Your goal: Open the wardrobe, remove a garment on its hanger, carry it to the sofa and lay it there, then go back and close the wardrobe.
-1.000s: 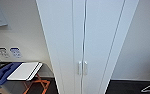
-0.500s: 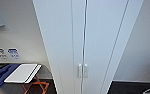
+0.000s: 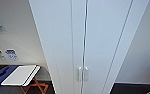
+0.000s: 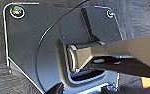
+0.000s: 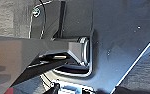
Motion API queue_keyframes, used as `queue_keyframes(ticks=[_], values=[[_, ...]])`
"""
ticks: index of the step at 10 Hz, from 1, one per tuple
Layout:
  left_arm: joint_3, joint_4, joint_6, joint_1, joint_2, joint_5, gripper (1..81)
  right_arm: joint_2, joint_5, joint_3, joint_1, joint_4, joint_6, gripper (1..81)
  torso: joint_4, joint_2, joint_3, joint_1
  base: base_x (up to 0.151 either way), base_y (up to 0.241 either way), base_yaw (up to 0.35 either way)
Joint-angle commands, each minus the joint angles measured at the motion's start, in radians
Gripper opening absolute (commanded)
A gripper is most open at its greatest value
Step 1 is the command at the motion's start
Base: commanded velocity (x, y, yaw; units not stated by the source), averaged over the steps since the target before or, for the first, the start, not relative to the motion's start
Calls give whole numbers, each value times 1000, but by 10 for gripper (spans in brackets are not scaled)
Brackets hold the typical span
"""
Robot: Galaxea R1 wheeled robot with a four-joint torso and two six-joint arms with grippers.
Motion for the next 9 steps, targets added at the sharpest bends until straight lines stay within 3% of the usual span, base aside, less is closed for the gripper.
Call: queue_keyframes(ticks=[1, 6, 9], values=[[8, -5, 0, -21, -2, 55, 811, 3, -67, -7, 25, 7, -1, 811, 0, 0, 0, 0, 89, 0, 0], [11, -5, -2, -21, -1, 58, 811, 9, -74, -12, 22, 4, -1, 811, 0, 1, 0, 1, 27, 0, 0], [64, -5, -4, -21, -33, 72, 811, -54, -76, 100, 28, 4, -1, 811, 0, 1, 0, 0, 0, 0, 0]])
